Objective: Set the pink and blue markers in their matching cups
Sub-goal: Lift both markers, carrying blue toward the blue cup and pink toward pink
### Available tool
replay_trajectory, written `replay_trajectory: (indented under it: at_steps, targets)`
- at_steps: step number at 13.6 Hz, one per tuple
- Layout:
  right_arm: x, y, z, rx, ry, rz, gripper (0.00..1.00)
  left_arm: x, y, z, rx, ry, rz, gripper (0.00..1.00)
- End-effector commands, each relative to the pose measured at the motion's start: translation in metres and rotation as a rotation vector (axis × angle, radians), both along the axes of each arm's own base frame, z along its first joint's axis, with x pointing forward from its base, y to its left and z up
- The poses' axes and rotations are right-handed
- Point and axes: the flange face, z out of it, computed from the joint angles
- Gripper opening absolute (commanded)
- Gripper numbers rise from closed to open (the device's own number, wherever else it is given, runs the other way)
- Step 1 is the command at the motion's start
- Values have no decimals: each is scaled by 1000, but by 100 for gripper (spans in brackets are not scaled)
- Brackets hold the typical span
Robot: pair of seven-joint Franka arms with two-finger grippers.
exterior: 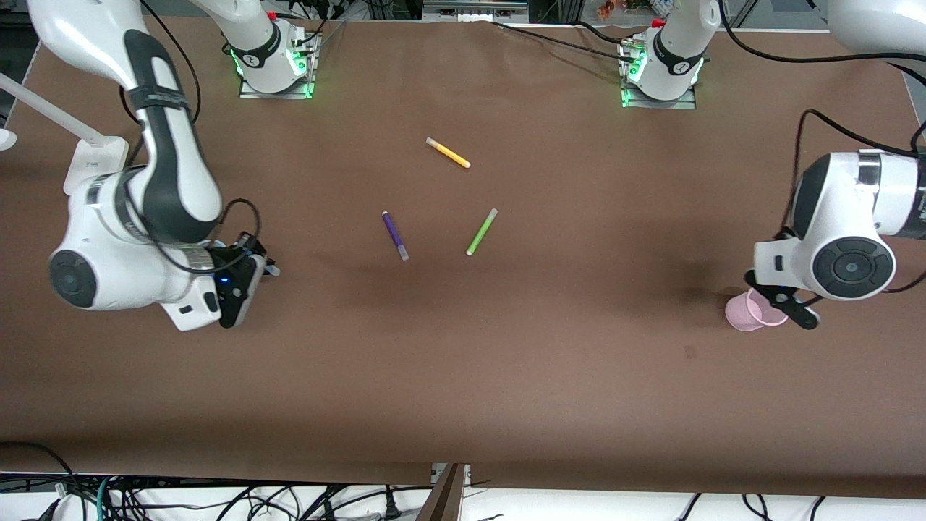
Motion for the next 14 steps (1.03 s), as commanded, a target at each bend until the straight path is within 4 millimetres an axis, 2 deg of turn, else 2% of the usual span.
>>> replay_trajectory:
  at_steps: [1,2,4,6,8,11,12,13,14]
  targets:
    - [-4,-45,3,149,9,113,0,15,19,-39,109,91,-78,0]
    - [-6,-66,2,204,1,156,0,18,15,-53,158,106,-106,0]
    - [-10,-95,2,294,-20,248,0,21,13,-75,208,130,-131,0]
    - [-13,-112,0,353,-50,342,0,23,10,-103,260,158,-156,0]
    - [-16,-128,-2,446,-83,409,0,23,4,-123,271,177,-176,0]
    - [-17,-150,-17,560,-145,452,0,26,5,-125,272,174,-177,0]
    - [-17,-156,-25,592,-161,457,0,26,0,-133,278,178,-180,0]
    - [-17,-161,-34,615,-170,467,0,25,-5,-141,286,178,-177,20]
    - [-17,-165,-43,627,-173,476,0,25,-11,-141,296,174,-187,80]
